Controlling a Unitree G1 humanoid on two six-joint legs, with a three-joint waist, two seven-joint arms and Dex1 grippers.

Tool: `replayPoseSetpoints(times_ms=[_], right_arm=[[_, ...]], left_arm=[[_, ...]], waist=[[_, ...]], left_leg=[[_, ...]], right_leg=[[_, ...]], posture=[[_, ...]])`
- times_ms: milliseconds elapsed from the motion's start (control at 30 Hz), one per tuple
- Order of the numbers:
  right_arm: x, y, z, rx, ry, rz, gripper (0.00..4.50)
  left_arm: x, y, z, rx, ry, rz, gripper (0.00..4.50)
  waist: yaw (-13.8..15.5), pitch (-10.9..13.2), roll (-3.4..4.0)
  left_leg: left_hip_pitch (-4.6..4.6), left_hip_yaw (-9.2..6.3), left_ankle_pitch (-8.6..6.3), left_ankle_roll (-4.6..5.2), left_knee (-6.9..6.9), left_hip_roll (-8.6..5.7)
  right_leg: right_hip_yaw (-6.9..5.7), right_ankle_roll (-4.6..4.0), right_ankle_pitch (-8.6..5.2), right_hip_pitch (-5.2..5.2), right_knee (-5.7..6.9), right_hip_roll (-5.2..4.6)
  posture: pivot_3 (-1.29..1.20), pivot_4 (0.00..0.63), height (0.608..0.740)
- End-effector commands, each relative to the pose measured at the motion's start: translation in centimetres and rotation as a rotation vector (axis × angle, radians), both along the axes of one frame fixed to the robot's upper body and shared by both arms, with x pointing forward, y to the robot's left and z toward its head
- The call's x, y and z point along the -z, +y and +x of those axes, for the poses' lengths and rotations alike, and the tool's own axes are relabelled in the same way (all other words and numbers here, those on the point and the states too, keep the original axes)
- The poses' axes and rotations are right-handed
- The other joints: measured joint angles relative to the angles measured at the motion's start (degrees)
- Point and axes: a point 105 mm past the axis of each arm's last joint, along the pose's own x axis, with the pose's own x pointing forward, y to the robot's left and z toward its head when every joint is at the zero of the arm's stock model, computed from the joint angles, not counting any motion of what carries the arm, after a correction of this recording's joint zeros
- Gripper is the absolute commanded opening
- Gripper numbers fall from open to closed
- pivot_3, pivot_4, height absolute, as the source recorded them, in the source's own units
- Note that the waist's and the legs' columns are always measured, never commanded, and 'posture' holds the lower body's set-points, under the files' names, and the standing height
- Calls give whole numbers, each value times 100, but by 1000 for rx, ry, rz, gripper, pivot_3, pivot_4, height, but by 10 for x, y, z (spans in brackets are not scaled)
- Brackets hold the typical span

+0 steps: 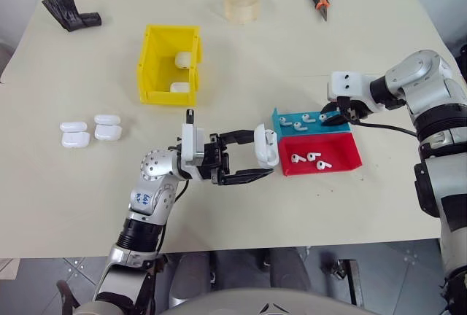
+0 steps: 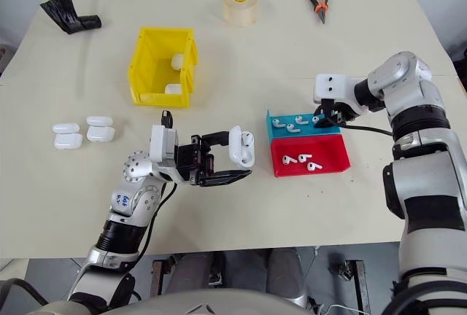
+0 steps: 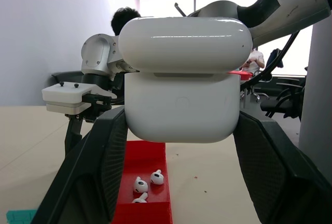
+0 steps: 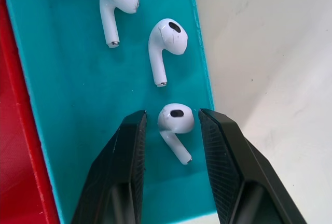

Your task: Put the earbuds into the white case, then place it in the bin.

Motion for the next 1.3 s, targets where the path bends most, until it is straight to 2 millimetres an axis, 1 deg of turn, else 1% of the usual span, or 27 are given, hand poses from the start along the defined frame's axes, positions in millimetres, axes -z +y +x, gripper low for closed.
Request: replayPoseSetpoints(times_ms=[33, 133, 333, 467, 533, 633, 733, 833, 900, 933, 1000, 1067, 1167, 1267, 1300], right_arm=[[-2, 3, -1, -23, 2, 3, 1643], [-3, 3, 0, -13, -12, 13, 1067], [-12, -3, 1, 18, -43, 64, 1067], [-23, -4, 1, 29, -82, 117, 1067], [-38, -1, 0, 18, -124, 201, 1067], [-63, 2, -8, 7, -167, 372, 1067], [-85, 11, -25, -12, -172, 611, 1067], [-97, 19, -49, 6, -139, 875, 1067], [-97, 25, -69, -19, -87, 978, 1067], [-96, 30, -83, -34, -55, 1078, 1067], [-91, 38, -102, -24, 9, 1190, 1067], [-88, 46, -115, -23, 45, 1249, 1067], [-93, 66, -132, -54, 98, 1403, 1067], [-93, 84, -146, -73, 148, 1499, 1067], [-93, 87, -149, -72, 155, 1519, 1067]], left_arm=[[-9, 2, -2, -3, -41, -27, 2727], [-9, 3, -2, -2, -40, -26, 2727], [-9, 3, -1, 9, -36, -21, 2727], [-9, 3, -1, 17, -34, -18, 2727], [-9, 3, 0, 27, -33, -16, 2727], [-10, 3, 2, 33, -32, -15, 2727], [-12, 3, 6, 35, -34, -15, 2727], [-15, 0, 10, 49, -33, -19, 2727], [-16, -1, 10, 58, -36, -23, 2727], [-17, -3, 11, 65, -35, -26, 2727], [-19, -7, 13, 75, -33, -33, 2727], [-20, -8, 14, 81, -30, -36, 2727], [-22, -11, 17, 85, -25, -42, 2727], [-25, -13, 19, 88, -25, -46, 2727], [-25, -13, 20, 88, -25, -46, 2727]], waist=[[0, 0, 0], [-2, 0, 0], [2, 0, 0], [2, 2, 4], [8, 5, 7], [23, 6, 10], [48, 6, 10], [74, 7, 9], [111, 6, 9], [143, 6, 9], [187, 7, 9], [203, 7, 9], [193, 7, 9], [193, 6, 9], [194, 6, 9]], left_leg=[[0, 0, 0, 0, 0, 0], [0, 0, 0, 0, 0, 0], [0, 0, 0, -1, 1, 0], [-1, 1, 0, 0, 0, 0], [-1, 0, 0, 0, 0, 0], [-1, -1, 0, 0, 1, 0], [-2, -4, 0, 0, 2, 0], [-4, -8, 0, 0, 4, 0], [-4, -5, 0, 0, 6, 0], [-4, -6, 0, 0, 7, 0], [-4, -8, 0, 0, 11, 0], [-4, -8, 0, 0, 16, -1], [-3, -6, 0, 1, 19, -3], [-2, -8, 0, 0, 17, -2], [-2, -8, 0, 0, 17, -3]], right_leg=[[0, 0, 0, 0, 0, 0], [0, 0, 0, 0, 0, 0], [0, 0, 0, 0, 1, 0], [0, 0, 0, 0, 0, 0], [0, 0, 0, -1, 0, 0], [0, 0, 0, -1, 0, 0], [-2, 0, 0, 1, -1, 0], [-5, 0, 0, 1, 2, -1], [-5, 0, 0, 0, 4, -1], [-5, 0, 0, 0, 5, -1], [-5, 0, 0, 0, 7, -1], [-3, 0, 0, 1, 8, -1], [2, 0, 1, 1, 13, -2], [1, 0, 0, 0, 15, -2], [1, 0, 0, 1, 15, -2]], posture=[[0, 150, 740], [0, 150, 740], [0, 150, 740], [0, 150, 740], [0, 150, 740], [0, 150, 740], [0, 150, 740], [0, 150, 740], [0, 150, 740], [0, 150, 740], [0, 150, 740], [0, 150, 740], [0, 150, 740], [0, 150, 740], [0, 150, 740]])
